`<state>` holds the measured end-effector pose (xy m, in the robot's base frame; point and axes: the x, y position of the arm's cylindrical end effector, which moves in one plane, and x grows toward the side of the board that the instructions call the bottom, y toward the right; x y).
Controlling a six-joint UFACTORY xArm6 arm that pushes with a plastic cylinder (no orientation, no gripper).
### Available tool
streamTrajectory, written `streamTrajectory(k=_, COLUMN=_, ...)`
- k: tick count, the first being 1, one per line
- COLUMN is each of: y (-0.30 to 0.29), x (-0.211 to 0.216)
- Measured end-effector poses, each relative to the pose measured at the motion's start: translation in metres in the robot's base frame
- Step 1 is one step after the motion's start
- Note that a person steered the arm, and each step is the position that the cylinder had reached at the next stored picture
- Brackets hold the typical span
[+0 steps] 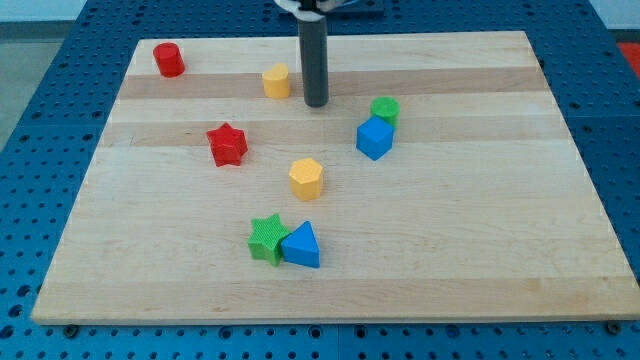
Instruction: Push the yellow heart to the top center
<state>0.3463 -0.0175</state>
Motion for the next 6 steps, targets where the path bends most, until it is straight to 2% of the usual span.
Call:
streamTrajectory(k=1, y=-0.022, x=0.026)
streamTrajectory(k=2, y=-0.063, x=0.025)
streamTrajectory(k=3, y=-0.063, x=-0.026)
streamTrajectory(k=6, y=-0.061, x=-0.059)
